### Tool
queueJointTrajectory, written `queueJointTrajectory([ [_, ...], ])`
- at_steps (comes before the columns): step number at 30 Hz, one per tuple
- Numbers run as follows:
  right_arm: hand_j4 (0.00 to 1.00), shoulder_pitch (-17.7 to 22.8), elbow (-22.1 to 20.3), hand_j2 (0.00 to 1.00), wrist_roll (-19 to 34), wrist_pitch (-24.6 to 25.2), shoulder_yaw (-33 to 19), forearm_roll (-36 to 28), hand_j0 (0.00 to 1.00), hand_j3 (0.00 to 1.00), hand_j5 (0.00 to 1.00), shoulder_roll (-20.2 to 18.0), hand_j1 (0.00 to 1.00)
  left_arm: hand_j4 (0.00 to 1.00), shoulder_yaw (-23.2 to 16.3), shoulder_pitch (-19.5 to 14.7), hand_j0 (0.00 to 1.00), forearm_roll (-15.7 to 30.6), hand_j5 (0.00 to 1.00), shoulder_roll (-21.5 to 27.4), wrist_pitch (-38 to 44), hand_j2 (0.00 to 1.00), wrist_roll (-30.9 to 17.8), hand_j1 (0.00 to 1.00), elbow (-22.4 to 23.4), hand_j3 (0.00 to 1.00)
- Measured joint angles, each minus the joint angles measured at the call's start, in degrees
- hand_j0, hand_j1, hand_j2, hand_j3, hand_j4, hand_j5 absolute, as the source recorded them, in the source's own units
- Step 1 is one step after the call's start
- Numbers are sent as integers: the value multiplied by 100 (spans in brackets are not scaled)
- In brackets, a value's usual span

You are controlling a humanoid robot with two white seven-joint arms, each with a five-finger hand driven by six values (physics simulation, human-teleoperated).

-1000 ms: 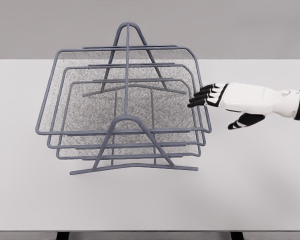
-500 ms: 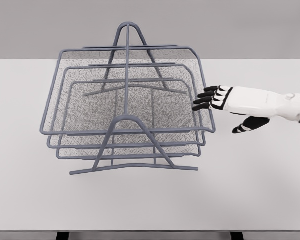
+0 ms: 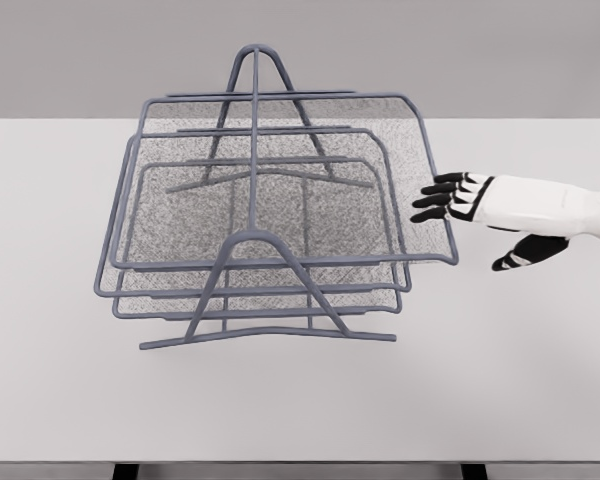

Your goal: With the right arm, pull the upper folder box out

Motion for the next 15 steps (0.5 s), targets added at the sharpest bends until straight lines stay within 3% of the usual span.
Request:
queueJointTrajectory([
  [15,100,97,14,100,-5,17,-22,-189,100,100,100,-419,100,100,1,0,100,0,100,0,0,100,0,100,0,100],
])
